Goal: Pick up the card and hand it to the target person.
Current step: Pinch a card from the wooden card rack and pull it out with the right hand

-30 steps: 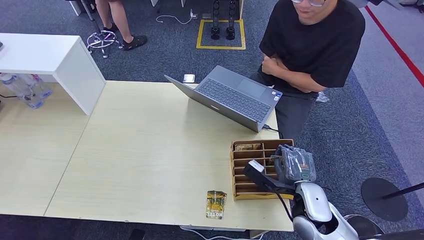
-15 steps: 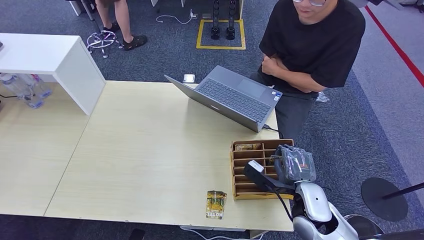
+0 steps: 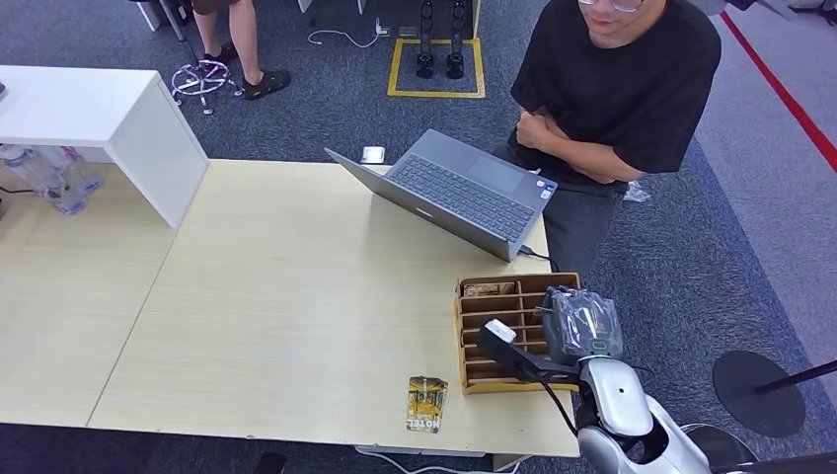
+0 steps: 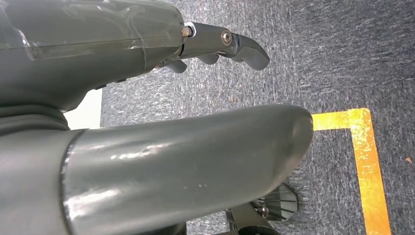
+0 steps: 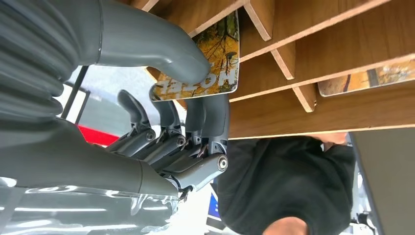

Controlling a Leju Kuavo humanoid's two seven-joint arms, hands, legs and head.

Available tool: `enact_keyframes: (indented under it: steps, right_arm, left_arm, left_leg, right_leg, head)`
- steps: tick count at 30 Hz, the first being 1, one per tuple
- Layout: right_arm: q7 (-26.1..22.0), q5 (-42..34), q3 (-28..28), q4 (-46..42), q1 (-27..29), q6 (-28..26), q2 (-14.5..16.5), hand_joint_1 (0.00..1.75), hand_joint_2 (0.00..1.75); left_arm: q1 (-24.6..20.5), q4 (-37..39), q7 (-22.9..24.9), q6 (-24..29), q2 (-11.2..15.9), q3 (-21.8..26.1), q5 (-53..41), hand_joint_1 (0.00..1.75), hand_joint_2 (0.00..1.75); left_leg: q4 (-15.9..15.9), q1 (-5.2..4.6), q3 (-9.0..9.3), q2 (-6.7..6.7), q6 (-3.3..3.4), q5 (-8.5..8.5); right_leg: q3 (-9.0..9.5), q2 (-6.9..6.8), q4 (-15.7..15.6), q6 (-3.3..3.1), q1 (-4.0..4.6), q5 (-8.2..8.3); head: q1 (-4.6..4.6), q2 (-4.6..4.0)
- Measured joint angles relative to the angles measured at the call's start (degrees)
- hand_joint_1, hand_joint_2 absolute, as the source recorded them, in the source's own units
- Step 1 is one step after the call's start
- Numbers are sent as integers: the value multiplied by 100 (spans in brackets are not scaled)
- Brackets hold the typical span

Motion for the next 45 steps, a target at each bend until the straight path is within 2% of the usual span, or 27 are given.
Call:
enact_keyframes:
  steps: [6,14,35,45]
  right_arm:
    - [43,44,56,-161,-29,135,-59,148,175]
    - [77,81,66,-281,-38,278,-107,175,175]
    - [362,237,50,-1785,-316,1439,-666,175,175]
    - [464,162,-224,-2529,-520,1594,-975,175,175]
  left_arm:
    - [0,0,-2,0,0,0,2,0,0]
    - [0,1,-2,2,0,0,8,0,0]
    - [2,0,-4,54,3,2,48,0,0]
    - [3,0,-37,70,4,2,62,0,0]
  left_leg:
    - [0,0,1,0,0,0]
    - [0,0,0,0,0,0]
    - [1,0,5,0,0,0]
    - [2,0,7,0,0,0]
  right_leg:
    - [1,0,0,0,0,0]
    - [0,0,0,0,0,0]
    - [-2,-1,0,0,0,0]
    - [-2,-1,-1,0,0,0]
  head:
    - [1,0]
    - [1,0]
    - [1,0]
    - [1,0]
